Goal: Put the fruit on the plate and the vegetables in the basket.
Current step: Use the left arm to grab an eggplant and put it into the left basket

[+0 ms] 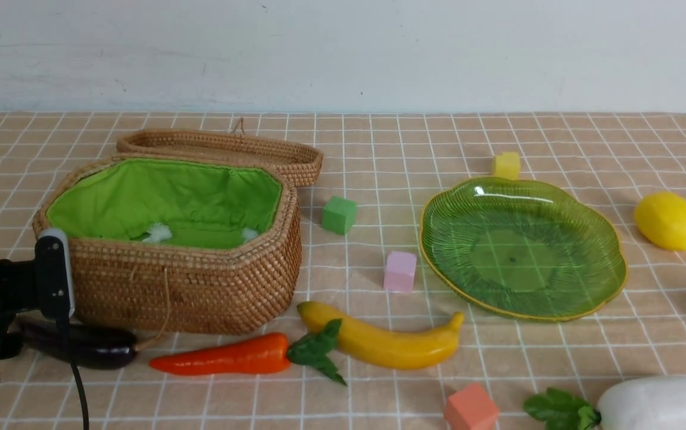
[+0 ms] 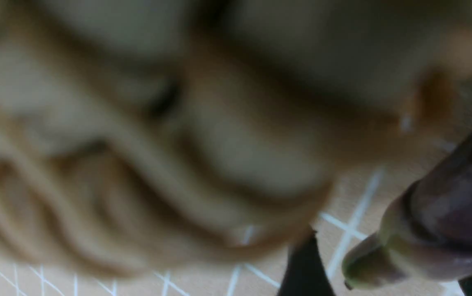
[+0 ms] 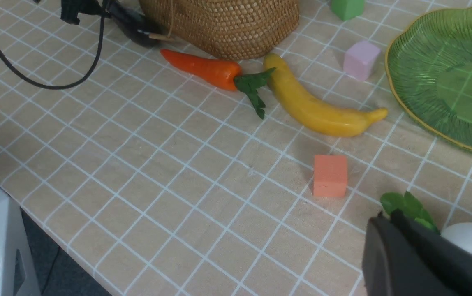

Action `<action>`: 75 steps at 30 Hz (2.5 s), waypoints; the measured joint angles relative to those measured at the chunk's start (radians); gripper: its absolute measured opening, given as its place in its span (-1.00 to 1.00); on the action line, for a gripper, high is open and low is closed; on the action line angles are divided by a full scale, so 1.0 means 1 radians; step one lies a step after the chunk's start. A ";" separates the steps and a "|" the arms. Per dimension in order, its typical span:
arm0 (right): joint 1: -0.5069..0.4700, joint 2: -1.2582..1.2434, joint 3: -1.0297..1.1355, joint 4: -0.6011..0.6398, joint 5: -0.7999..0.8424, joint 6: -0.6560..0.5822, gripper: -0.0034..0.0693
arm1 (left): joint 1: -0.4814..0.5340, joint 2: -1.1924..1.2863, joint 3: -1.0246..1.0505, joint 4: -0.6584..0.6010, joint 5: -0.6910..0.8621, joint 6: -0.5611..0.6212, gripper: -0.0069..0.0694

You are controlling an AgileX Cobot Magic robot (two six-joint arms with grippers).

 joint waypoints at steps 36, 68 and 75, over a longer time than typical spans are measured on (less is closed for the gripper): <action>0.000 0.000 0.000 -0.007 -0.003 0.000 -0.88 | -0.005 -0.208 0.005 -0.355 0.361 0.261 -0.56; 0.000 0.000 0.000 0.055 -0.291 0.000 -0.86 | -0.248 -0.228 -0.283 -0.438 0.247 0.125 -0.57; 0.000 0.000 0.000 0.075 -0.287 0.000 -0.87 | -0.249 -0.172 -0.343 -0.256 0.265 -0.117 0.21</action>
